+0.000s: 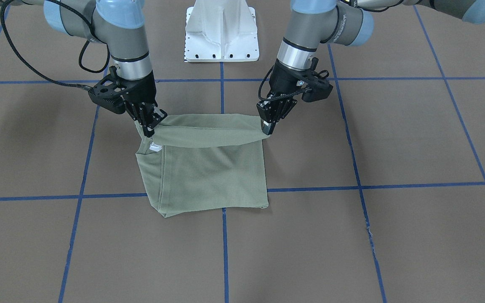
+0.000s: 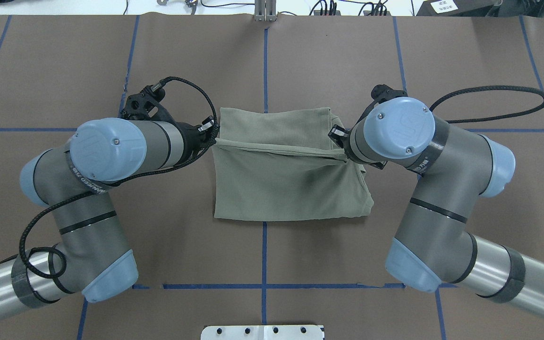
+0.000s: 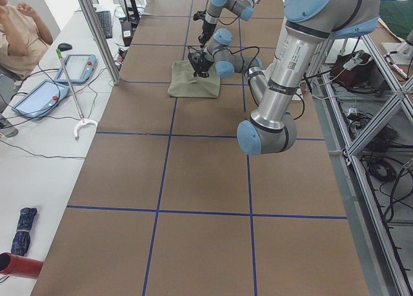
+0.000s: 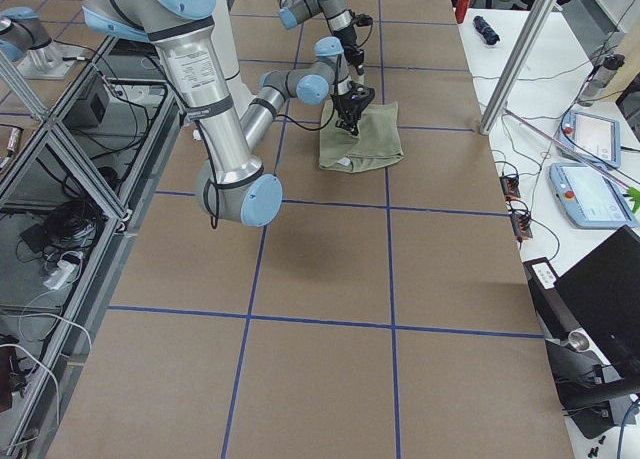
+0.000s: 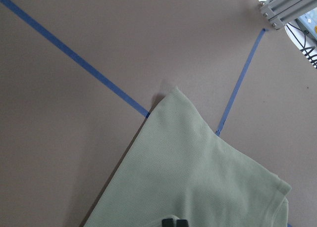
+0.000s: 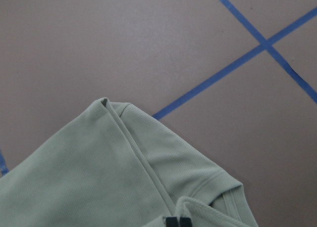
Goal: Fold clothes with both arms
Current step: 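Lift the near edge with both grippers and fold it away from the robot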
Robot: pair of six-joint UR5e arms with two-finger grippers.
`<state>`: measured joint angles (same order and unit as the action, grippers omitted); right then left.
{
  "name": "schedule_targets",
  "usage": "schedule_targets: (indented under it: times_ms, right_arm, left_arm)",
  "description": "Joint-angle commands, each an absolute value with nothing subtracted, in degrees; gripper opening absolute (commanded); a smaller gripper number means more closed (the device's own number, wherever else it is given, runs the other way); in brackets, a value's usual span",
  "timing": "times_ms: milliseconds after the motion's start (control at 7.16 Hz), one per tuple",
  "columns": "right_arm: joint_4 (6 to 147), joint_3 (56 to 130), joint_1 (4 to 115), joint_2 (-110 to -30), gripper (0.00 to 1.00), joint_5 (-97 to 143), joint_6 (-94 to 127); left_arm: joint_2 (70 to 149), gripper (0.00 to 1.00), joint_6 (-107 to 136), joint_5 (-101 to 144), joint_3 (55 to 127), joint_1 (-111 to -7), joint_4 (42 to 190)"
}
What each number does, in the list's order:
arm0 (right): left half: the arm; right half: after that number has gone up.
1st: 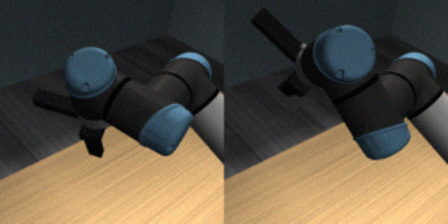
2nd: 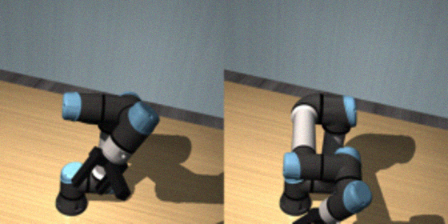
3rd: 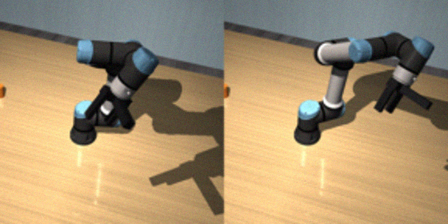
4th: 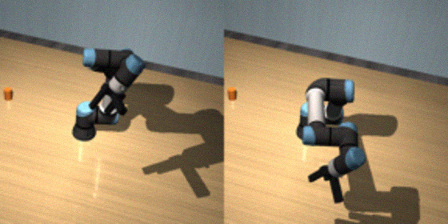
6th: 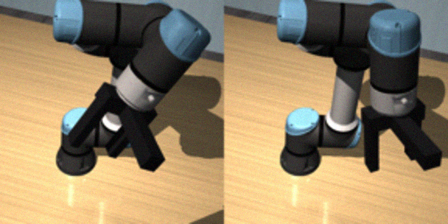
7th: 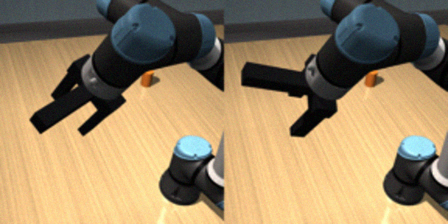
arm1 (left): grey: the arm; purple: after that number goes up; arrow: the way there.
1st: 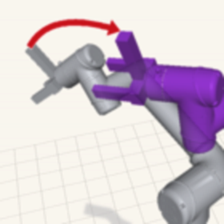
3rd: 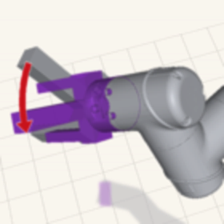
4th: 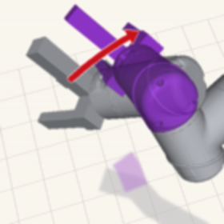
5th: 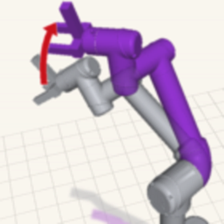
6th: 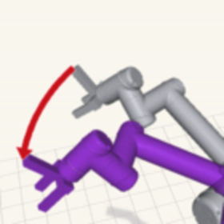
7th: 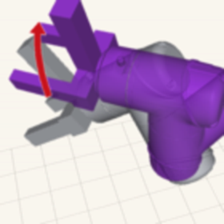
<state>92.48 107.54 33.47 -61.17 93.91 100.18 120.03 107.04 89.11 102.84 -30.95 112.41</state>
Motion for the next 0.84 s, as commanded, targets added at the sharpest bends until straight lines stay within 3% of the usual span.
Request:
schedule_targets:
  times_ms: [0,698]
  right_arm:
    - [88.1,100.1,36.0,-58.3,0.0,94.0,98.4]
    - [83.0,90.5,36.9,-54.5,0.0,94.0,97.0]
  left_arm:
    - [124.1,0.0,104.4,88.9,94.3,-32.9,115.7]
    - [125.1,0.0,100.9,88.8,87.6,-34.6,121.3]
